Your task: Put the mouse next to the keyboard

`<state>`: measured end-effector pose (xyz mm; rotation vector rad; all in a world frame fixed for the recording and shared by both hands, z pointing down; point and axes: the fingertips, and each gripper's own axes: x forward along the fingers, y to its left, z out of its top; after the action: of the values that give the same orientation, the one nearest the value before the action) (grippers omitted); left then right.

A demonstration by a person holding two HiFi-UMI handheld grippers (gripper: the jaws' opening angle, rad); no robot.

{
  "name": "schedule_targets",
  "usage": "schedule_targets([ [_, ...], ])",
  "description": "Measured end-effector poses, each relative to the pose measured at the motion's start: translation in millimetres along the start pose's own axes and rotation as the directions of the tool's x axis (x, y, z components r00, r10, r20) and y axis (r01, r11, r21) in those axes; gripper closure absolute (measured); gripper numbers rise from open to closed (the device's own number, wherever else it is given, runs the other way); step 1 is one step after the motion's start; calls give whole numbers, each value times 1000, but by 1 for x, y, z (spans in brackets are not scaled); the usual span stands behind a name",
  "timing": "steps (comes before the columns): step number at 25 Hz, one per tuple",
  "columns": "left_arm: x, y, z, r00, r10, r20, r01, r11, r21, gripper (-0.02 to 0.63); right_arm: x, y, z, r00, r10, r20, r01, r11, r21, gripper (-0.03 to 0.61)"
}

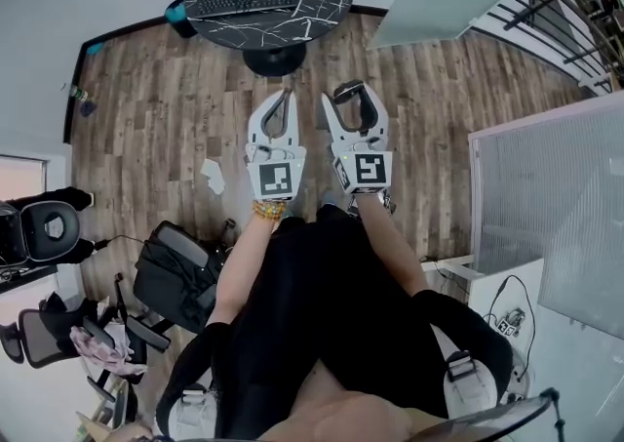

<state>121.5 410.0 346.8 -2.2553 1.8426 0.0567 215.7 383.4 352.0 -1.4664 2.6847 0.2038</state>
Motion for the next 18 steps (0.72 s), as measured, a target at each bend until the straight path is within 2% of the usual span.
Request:
schedule_targets([
  [2,1,9,0,1000,-5,6,5,1000,11,594,7,2,2,1000,-17,2,17,1000,3,291],
  [9,18,38,-5,1000,-7,26,8,1000,-30,594,36,9,-5,999,-43,-23,42,999,-25,293],
  [18,82,76,-35,1000,-13,-10,12,997,-76,594,111,-4,-31,998,-45,-38,45,999,13,292],
])
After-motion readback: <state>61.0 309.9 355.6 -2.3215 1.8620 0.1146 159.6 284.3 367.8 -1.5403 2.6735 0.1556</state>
